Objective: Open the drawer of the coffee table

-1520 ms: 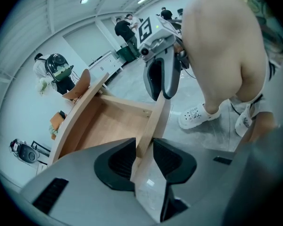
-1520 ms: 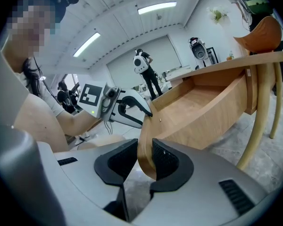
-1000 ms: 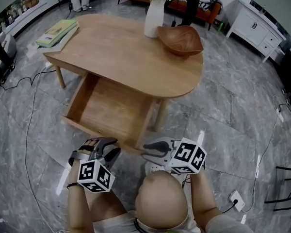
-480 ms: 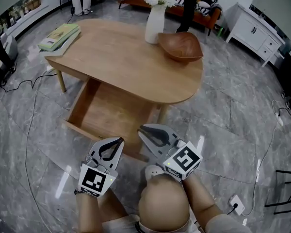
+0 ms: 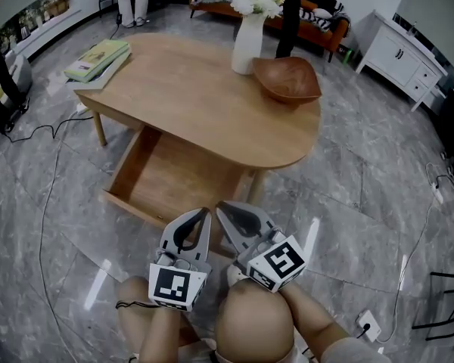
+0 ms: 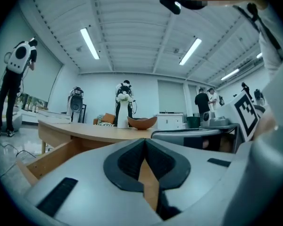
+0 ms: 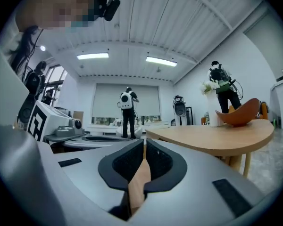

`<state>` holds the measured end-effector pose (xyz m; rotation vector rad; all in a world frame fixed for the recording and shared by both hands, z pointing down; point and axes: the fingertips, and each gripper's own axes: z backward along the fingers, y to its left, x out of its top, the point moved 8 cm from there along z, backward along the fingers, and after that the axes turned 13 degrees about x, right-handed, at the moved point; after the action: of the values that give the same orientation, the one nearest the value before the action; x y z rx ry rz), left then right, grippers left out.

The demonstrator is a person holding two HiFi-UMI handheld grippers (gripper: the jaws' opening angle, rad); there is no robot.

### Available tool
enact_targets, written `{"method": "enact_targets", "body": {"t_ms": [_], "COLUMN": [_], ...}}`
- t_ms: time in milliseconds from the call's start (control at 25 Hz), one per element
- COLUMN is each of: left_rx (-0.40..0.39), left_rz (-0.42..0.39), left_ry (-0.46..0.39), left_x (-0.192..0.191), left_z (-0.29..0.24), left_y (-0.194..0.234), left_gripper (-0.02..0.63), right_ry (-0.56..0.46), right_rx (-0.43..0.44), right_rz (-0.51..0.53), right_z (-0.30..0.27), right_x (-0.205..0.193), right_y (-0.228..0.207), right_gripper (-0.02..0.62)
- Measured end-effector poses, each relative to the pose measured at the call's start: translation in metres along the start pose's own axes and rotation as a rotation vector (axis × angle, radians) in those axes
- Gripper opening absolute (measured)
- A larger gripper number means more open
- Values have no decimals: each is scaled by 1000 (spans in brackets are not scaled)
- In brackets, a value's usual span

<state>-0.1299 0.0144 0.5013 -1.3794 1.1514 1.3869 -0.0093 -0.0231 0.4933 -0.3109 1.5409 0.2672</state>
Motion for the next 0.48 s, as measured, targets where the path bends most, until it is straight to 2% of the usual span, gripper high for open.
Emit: {"method": "enact_targets", "body": {"t_ms": [480], "left_rx": [2], "left_rz": [-5], "left_ry": [4], "left_x": [0], "left_z": [-2], "left_y": [0], "left_gripper": [11], "right_ry": [46], "right_rx": [34], "right_rz": [-30], "right_z": [-3], "right_x": [-6], "right_y": [3], "right_gripper": [21]}}
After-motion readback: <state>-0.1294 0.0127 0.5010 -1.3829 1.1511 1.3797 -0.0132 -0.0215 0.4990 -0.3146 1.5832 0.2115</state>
